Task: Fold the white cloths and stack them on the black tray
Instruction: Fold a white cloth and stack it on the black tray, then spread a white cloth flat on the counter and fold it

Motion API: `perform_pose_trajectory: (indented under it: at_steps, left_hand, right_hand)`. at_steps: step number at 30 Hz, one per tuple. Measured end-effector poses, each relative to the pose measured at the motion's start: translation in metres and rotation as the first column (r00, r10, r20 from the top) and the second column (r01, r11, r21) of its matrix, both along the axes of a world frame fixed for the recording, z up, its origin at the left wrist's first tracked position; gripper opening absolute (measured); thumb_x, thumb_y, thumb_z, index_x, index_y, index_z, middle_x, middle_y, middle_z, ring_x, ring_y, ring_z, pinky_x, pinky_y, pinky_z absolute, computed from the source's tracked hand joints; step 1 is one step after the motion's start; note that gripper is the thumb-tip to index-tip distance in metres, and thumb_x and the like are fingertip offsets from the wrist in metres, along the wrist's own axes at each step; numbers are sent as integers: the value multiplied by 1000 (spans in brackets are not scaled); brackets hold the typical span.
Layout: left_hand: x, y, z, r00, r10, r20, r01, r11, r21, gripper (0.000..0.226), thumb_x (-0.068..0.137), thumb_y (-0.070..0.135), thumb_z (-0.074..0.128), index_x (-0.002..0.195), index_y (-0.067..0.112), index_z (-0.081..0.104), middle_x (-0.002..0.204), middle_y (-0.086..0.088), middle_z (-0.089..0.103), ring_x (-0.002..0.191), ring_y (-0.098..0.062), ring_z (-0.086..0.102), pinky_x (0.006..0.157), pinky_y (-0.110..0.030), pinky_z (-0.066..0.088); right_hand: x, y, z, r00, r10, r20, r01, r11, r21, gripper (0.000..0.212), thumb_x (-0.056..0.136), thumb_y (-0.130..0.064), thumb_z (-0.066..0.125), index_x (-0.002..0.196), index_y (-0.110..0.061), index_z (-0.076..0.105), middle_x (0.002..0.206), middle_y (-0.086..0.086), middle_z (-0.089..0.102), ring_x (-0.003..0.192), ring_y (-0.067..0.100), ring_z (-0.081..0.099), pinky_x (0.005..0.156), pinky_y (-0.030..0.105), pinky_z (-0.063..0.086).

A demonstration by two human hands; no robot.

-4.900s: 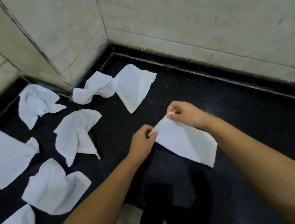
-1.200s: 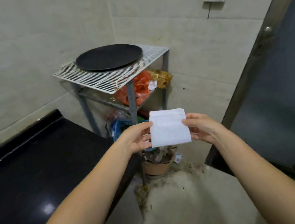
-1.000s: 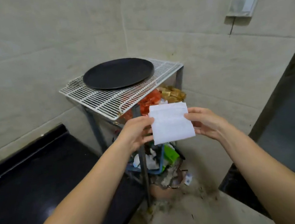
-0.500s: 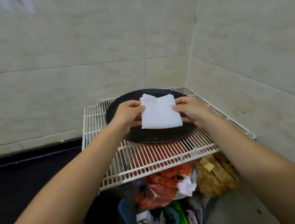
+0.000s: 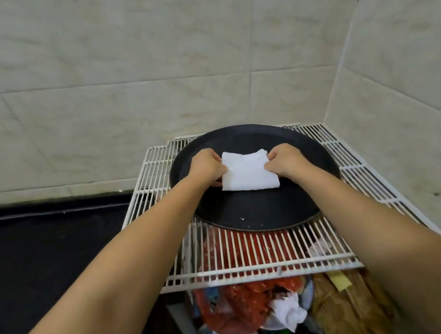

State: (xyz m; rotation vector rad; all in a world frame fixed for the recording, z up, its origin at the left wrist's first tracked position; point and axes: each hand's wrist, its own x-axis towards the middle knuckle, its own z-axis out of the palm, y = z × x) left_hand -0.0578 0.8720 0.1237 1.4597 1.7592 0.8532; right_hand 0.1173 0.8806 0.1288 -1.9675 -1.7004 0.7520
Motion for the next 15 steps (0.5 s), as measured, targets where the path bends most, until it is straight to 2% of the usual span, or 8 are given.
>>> perform_pose_trajectory:
  at_steps: [2,5,7,8,9,10,12,15]
  left_hand:
    - [-1,-1,1,993,-35,-112,34,999,-3,17,85,3,59,76,14,49,97,-14,58,86,-31,64,67,-42,60]
    - [-9,-8,5,987,-80,-136,79,997,-15,12,88,11,60,90,11,49,82,-8,56,73,-26,63,62,-36,59]
    - [-23,-16,11,995,-69,-68,70,998,4,17,90,18,60,99,11,48,81,-5,54,67,-18,59,52,-28,55]
    - [-34,-21,15,997,-58,-57,60,998,32,17,91,20,59,101,11,49,82,-5,55,65,-16,58,50,-26,52]
    - [-47,-28,18,997,-49,-54,53,996,68,16,92,21,58,101,11,50,83,-7,57,64,-16,58,48,-25,50]
    - [-62,-36,21,998,-42,-48,47,993,111,13,92,19,56,99,10,51,83,-10,58,61,-16,57,47,-25,49]
    - [-98,-58,27,999,-26,-41,33,980,194,5,93,14,52,95,9,52,82,-15,58,56,-17,54,47,-27,48]
    - [-165,-108,32,988,7,-155,36,961,275,13,94,15,50,99,6,58,86,-16,62,69,-22,57,63,-33,49]
  right_hand:
    - [-5,-3,2,995,15,103,-16,1000,2,35,85,-3,48,55,-12,31,58,4,32,51,16,30,44,25,21]
    - [-9,-6,6,974,28,226,-29,1000,0,30,87,-11,52,62,-10,37,67,5,42,57,18,39,45,26,26]
    - [-15,-16,18,959,34,282,-47,998,38,15,90,-20,55,85,-6,53,94,12,55,80,26,54,58,30,43]
    - [-20,-19,24,956,30,293,-53,996,72,25,91,-25,55,107,-5,55,113,15,55,98,30,56,74,35,49]
    - [-28,-25,30,950,36,311,-72,992,103,38,92,-28,54,124,-7,51,127,15,51,111,32,53,88,40,48]
    - [-40,-33,36,943,59,327,-110,984,140,44,93,-30,53,132,-10,46,133,14,48,117,33,51,96,44,46]
    - [-75,-50,47,929,135,345,-221,949,225,46,94,-33,50,135,-13,46,135,14,49,121,33,49,101,48,43]
    - [-154,-89,53,901,270,340,-389,850,354,45,96,-32,46,137,-14,42,136,14,46,125,33,44,101,50,39]
